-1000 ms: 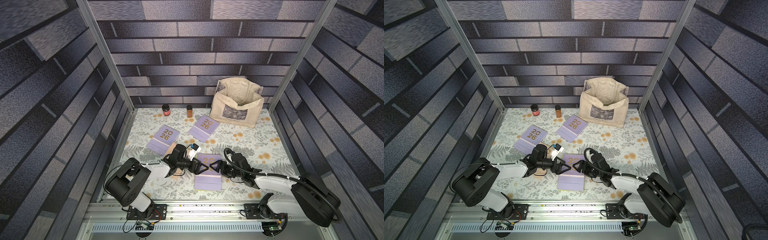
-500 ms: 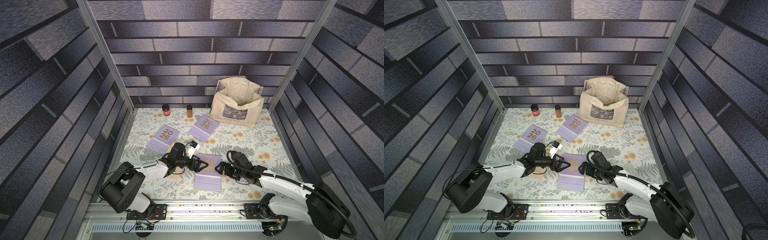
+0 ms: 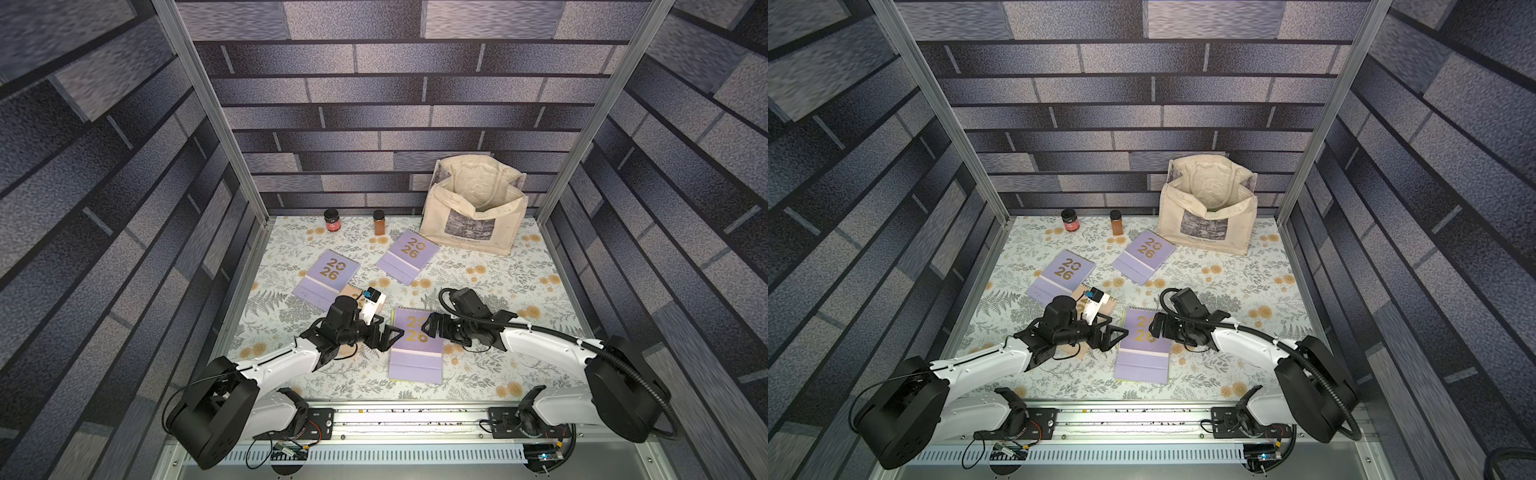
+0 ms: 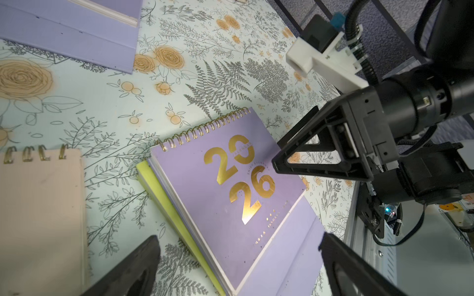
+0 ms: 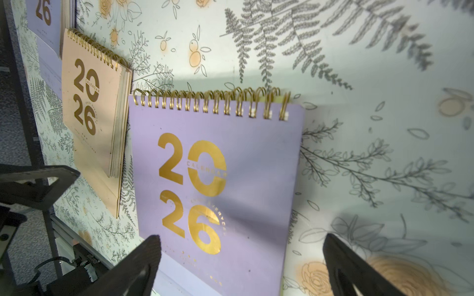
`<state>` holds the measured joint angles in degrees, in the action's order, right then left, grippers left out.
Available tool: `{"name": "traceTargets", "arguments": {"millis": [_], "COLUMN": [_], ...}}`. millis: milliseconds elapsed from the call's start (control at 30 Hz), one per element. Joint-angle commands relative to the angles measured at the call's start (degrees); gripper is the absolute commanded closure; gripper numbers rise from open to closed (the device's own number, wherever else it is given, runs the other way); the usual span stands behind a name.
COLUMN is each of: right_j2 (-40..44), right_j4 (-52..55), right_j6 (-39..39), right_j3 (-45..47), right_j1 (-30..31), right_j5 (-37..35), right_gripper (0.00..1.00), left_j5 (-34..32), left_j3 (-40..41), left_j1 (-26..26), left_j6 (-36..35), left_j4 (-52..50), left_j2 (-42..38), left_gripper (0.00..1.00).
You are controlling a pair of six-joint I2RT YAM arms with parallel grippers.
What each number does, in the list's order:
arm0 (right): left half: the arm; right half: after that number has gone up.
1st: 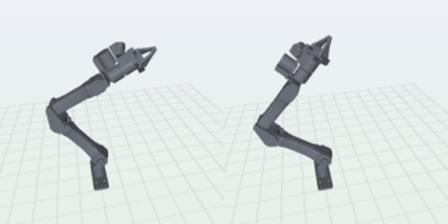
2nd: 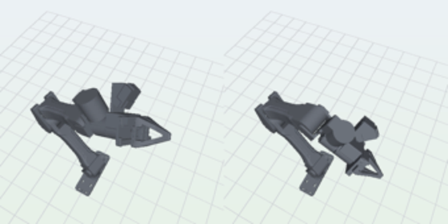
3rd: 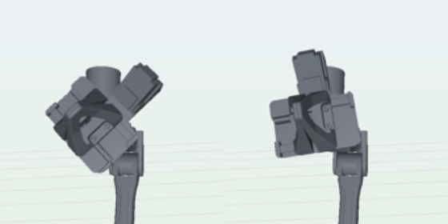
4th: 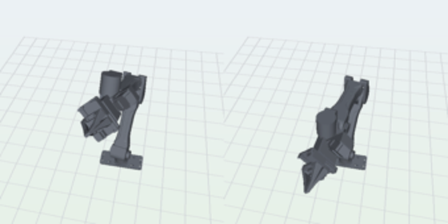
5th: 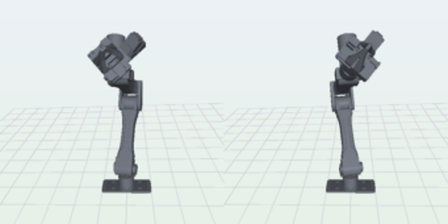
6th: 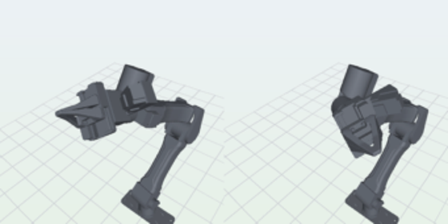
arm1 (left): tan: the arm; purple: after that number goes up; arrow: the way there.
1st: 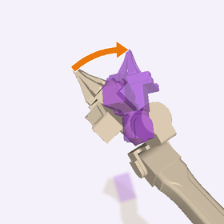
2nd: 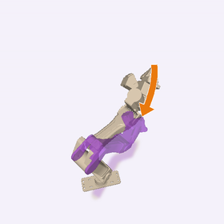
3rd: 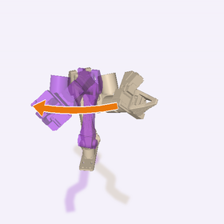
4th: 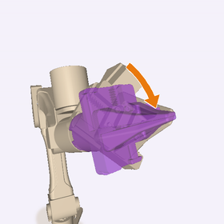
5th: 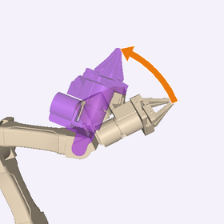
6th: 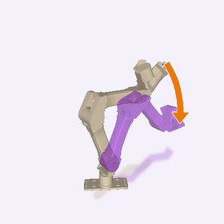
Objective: Stack the calendars
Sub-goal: Place the calendar at the calendar, then adjust the calendar at the calendar.
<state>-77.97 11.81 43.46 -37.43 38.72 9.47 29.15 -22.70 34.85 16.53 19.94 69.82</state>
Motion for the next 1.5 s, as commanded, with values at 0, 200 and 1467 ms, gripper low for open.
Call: {"name": "traceTargets", "arguments": {"millis": [0, 200, 1467], "right_j2": [-2.0, -5.3, -12.4], "right_j4": [2.4, 4.3, 8.6], "right_j6": [-2.0, -3.8, -6.9], "right_j3": [-2.7, -7.0, -14.7], "right_j1": [-0.8, -0.9, -0.8], "right_j5": [0.4, 0.3, 0.5], "right_gripper": [0.0, 0.0, 0.0], "left_j5": [-2.4, -0.4, 5.1], "left_j3": [2.2, 2.0, -2.7], "left_j1": [1.2, 1.3, 3.1], "left_j6": [0.2, 0.5, 0.2], "left_j4": [2.2, 3.0, 1.1], "left_j2": [1.2, 3.8, 11.1], "left_gripper": [0.0, 0.0, 0.0]}}
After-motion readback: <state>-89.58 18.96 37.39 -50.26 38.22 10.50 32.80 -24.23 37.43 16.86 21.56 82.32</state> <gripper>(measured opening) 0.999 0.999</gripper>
